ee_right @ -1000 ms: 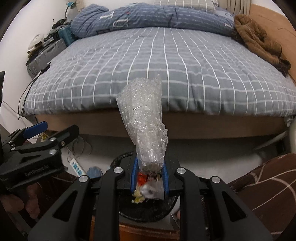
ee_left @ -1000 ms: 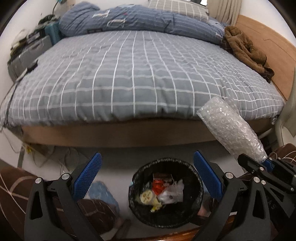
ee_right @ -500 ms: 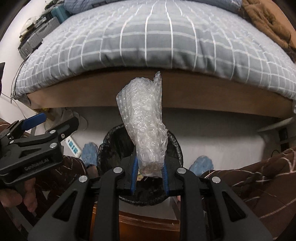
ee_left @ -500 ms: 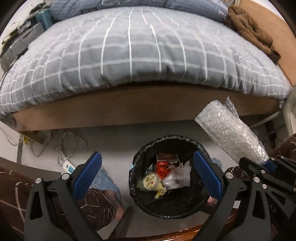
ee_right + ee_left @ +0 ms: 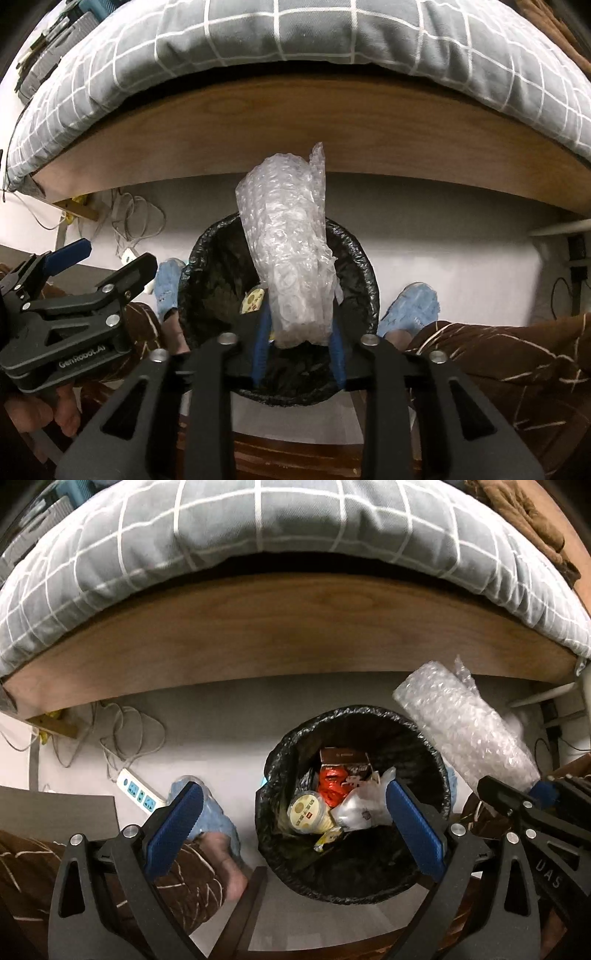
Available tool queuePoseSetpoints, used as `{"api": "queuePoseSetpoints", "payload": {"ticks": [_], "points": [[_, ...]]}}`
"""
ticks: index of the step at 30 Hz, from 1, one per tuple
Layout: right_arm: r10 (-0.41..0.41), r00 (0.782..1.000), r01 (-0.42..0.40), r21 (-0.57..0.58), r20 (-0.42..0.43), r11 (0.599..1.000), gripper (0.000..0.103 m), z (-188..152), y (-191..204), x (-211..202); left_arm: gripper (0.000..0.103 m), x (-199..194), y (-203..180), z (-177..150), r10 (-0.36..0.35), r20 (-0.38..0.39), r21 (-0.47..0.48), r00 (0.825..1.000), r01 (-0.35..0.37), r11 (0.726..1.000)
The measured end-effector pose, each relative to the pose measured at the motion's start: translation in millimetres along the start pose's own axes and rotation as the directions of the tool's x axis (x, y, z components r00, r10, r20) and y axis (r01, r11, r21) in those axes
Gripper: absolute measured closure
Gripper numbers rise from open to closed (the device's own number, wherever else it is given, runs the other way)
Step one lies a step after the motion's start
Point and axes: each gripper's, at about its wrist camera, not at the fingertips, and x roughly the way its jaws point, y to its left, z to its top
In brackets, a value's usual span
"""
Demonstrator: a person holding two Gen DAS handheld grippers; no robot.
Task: Collect trash
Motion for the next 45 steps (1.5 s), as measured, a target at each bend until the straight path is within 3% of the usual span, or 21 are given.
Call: {"api": "queuePoseSetpoints", "payload": {"ticks": [10, 18, 21, 26, 30, 37, 42, 45], "points": [[-0.018, 0.999, 0.018, -0.003, 0.035, 1.0, 0.044, 0, -1, -1, 0.006, 1, 0, 1, 0.003, 0.001, -0.003, 1.0, -0.003, 1.0], [-0.016, 0.982, 0.012, 0.02, 0.188, 1.0, 0.02, 12, -9, -36, 0.006, -31, -1, 13, -0.016, 0.087, -0.037, 0.996, 0.019, 0.999], [-0.013, 0.961, 0.007, 0.025, 0.276, 1.0, 0.008, 16, -10, -64, 0.006, -55, 1, 17, -0.034, 0.138, -0.06, 0.99, 0.042, 0.997], [-0.059, 0.923, 0.052, 0.029, 0.38, 0.998, 0.007, 20, -17, -123, 0.006, -106, 5, 23, -0.032, 0.235, -0.074, 0.972, 0.05, 0.996], [-0.073, 0.901, 0.067, 0.03, 0.428, 0.997, 0.008, 17, -18, -165, 0.006, -158, 2, 27, -0.025, 0.32, -0.065, 0.947, 0.049, 0.997], [-0.093, 0.834, 0.076, 0.053, 0.544, 0.996, 0.008, -1, -20, -243, 0.006, -224, -4, 18, -0.023, 0.417, -0.047, 0.908, 0.047, 0.998], [-0.112, 0.81, 0.084, 0.074, 0.576, 0.994, 0.008, -15, -21, -272, 0.006, -256, -11, 8, -0.033, 0.463, -0.023, 0.886, 0.049, 0.999], [-0.115, 0.804, 0.077, 0.089, 0.583, 0.993, 0.008, -21, -23, -282, 0.006, -267, -16, 3, -0.027, 0.47, -0.006, 0.882, 0.034, 0.999]]}}
